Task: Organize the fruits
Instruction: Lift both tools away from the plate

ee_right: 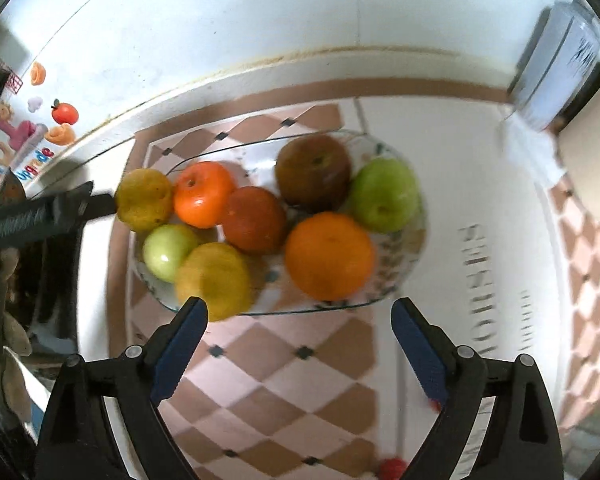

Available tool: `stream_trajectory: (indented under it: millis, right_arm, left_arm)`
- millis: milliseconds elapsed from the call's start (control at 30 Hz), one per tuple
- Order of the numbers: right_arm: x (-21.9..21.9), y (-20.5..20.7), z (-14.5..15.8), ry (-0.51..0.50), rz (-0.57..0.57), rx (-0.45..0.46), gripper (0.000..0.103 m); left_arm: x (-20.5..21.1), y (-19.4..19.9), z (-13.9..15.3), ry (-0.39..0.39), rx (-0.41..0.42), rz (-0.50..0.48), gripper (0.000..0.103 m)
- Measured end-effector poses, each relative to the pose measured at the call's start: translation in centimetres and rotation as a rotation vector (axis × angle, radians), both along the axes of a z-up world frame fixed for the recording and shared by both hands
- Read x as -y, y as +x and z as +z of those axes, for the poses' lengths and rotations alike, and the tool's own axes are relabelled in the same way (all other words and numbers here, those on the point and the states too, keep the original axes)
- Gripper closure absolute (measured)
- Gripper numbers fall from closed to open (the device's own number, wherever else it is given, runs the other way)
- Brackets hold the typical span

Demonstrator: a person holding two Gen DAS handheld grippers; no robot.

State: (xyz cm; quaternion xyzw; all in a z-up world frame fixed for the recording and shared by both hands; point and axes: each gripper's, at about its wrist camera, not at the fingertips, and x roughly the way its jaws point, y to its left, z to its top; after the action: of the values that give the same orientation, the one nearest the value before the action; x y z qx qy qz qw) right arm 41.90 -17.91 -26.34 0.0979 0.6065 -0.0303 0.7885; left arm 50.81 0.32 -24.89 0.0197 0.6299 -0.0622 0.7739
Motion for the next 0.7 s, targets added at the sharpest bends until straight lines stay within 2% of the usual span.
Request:
stream_trajectory:
  millis: [100, 333, 700]
  right_arm:
    - [0.9, -0.9, 1.3, -0.042, 0.012, 0.027, 0.005]
    - [1.8, -4.0, 4.7, -0.075, 0.03, 0.085, 0.005]
    - [2.9, -9.4, 11.4, -0.074, 0.039, 0.201, 0.005]
  left_arm:
    - [0.2, -2.4, 0.8, 0.029, 0.033, -0.004, 0.007]
    - [0.8, -7.5, 4.3, 0.033, 0.145, 0.006, 0.007]
    - [0.8, -14.5, 10.7, -0.008, 0.288, 0.026, 0.007]
